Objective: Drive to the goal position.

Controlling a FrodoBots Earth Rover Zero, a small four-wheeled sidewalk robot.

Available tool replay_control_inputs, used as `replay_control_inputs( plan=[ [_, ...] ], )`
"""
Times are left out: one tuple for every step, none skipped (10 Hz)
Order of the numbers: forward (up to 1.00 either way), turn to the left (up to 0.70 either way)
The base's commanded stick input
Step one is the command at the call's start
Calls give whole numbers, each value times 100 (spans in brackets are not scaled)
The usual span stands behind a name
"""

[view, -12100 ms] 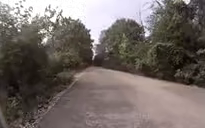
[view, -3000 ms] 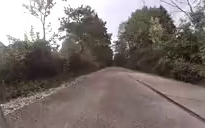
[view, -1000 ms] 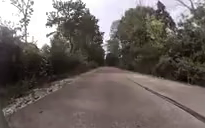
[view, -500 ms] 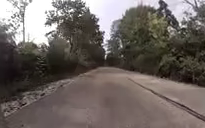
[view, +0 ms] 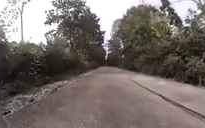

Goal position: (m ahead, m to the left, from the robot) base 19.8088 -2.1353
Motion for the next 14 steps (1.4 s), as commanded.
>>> replay_control_inputs(
  plan=[
    [70,-18],
    [70,-19],
    [70,0],
    [70,0],
    [70,0],
    [70,0],
    [70,0],
    [70,0],
    [70,0],
    [70,0],
    [70,0],
    [70,0],
    [70,7],
    [70,21]
  ],
)
